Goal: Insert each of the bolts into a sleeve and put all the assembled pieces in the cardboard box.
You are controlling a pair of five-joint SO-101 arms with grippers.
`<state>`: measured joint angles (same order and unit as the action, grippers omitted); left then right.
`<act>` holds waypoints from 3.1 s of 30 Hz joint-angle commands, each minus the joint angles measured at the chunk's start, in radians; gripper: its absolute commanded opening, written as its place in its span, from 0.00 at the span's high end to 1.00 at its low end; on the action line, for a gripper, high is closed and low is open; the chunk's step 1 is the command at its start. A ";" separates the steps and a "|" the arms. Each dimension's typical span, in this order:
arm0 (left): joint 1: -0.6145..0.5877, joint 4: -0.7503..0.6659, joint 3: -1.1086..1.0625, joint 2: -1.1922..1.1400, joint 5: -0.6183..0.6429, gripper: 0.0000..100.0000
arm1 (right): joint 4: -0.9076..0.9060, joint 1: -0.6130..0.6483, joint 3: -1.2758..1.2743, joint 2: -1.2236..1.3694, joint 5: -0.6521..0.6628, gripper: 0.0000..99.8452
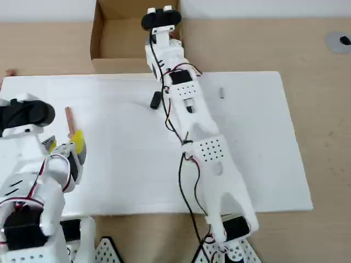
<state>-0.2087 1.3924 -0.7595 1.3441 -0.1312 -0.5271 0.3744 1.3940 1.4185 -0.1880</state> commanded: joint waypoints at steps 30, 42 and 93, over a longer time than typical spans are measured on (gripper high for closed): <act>-0.133 -0.204 0.336 -1.052 0.187 0.81 | -1.014 -0.022 0.274 -0.684 0.006 0.69; -0.121 -0.305 0.400 -1.472 0.184 0.81 | -1.260 -0.022 0.274 -0.905 0.005 0.70; -0.255 -0.097 0.425 -1.138 -1.392 0.99 | -1.261 -0.024 0.271 -0.952 -0.066 0.70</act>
<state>-0.4312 1.3479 -0.3053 0.1626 -1.4538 -1.7745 0.3744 1.6256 0.5255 -0.2447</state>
